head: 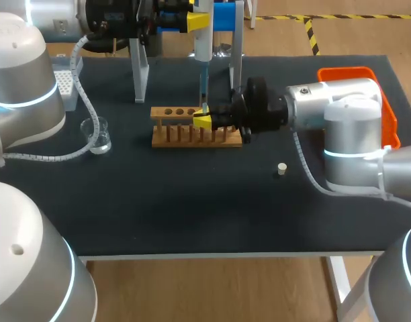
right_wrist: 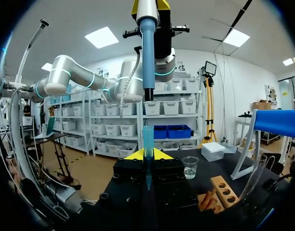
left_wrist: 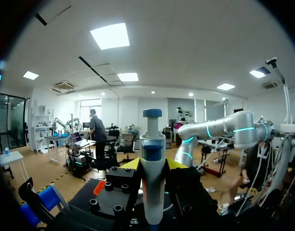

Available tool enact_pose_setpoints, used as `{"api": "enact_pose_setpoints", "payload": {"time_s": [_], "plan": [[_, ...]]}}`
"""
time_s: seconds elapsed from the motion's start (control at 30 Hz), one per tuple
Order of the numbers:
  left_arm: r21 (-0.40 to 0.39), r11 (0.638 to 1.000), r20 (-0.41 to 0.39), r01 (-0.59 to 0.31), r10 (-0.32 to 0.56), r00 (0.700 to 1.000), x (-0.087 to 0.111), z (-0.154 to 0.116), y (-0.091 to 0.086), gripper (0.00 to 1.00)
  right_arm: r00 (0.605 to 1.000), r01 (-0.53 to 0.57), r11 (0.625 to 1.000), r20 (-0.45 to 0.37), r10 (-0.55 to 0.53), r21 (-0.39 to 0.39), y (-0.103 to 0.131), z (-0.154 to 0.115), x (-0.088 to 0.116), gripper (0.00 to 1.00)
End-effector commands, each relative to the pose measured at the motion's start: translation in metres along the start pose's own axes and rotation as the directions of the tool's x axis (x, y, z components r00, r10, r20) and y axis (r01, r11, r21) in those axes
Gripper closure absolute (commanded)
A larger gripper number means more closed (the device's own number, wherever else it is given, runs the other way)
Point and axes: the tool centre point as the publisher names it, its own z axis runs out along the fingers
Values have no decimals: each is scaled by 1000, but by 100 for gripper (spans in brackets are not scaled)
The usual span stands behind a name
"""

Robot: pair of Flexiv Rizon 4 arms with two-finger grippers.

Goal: Invert the test tube, pick up the pipette, mount the tip to pipette, aspirate from beaker and dispense into the tube, eject the tip, return the pipette, and cap with the stopper.

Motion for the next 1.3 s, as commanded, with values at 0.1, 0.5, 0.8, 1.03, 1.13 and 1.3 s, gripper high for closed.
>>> {"api": "enact_pose_setpoints", "payload": {"time_s": [0.1,0.5,0.8,1.03,1.13,1.3], "plan": [[-1,1000,1,0,0,1000,0,0,-1,100,1000,4,1000,3,-4,4,4,-1,2,100],[-1,1000,1,0,0,1000,0,0,-1,100,1000,9,1000,3,-9,7,7,0,3,100],[-1,1000,1,0,0,1000,0,0,-1,100,1000,13,1000,3,-13,5,9,0,2,100],[-1,1000,1,0,0,1000,0,0,-1,100,1000,17,1000,6,-17,2,12,0,2,100],[-1,1000,1,0,0,1000,0,0,-1,100,1000,19,1000,7,-19,1,13,0,1,100],[-1,1000,1,0,0,1000,0,0,-1,100,1000,20,1000,7,-20,2,13,0,1,100]]}}
